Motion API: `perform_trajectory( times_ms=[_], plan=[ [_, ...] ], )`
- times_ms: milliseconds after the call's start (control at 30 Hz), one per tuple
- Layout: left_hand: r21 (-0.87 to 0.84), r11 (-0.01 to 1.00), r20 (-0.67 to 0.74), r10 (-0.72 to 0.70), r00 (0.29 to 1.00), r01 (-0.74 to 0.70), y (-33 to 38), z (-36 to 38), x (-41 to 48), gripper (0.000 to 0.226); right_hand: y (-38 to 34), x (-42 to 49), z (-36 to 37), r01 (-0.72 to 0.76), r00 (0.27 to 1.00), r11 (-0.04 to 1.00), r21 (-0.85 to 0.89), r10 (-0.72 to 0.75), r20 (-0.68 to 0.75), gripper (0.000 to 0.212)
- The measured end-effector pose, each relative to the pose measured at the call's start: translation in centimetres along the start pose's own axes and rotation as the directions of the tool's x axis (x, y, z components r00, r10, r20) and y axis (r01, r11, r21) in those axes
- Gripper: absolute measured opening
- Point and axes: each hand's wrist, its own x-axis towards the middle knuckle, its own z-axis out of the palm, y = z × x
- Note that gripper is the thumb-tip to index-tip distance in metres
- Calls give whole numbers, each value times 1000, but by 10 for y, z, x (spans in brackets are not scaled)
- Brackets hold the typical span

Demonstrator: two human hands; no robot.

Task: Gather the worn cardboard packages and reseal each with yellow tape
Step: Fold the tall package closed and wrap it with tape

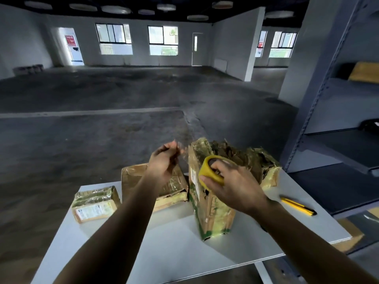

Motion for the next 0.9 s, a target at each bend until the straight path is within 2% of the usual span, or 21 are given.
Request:
perform_trajectory(
  times_ms=[133, 200, 300, 433, 500, 567, 667, 767, 900],
  plan=[
    [-45, 996, -71, -82, 994, 79, -40, -20, 3, 20, -11, -16, 12, 61, 990, 997, -54, -54, 127, 40],
    [-35, 994, -38, -103, 994, 102, -57, -24, 2, 24, -12, -25, 19, 101, 982, 992, -73, -88, 167, 45],
    [-40, 988, -31, -153, 988, 152, -78, -25, 0, 27, -12, -36, 30, 134, 971, 987, -90, -113, 209, 53],
    [-48, 981, -28, -191, 981, 189, -95, -23, 2, 18, -11, -47, 52, 106, 971, 990, -92, -84, 223, 58],
    [-39, 979, -29, -200, 979, 199, -103, -22, 5, 14, -9, -53, 65, 87, 982, 986, -144, -61, 177, 56],
    [-52, 975, -64, -217, 974, 214, -113, -19, 11, 25, -7, -58, 75, 76, 992, 978, -194, -54, 117, 49],
    [-80, 976, -92, -207, 974, 200, -123, -7, 16, 9, -3, -59, 83, 56, 998, 968, -245, -44, 52, 47],
    [-78, 978, -111, -203, 973, 195, -130, 7, 17, 7, 3, -62, 88, 33, 999, 956, -291, -34, 3, 46],
    [-14, 994, -157, -113, 981, 113, -133, 23, 14, 8, 6, -64, 91, 28, 998, 954, -300, -45, -50, 44]
  ],
)
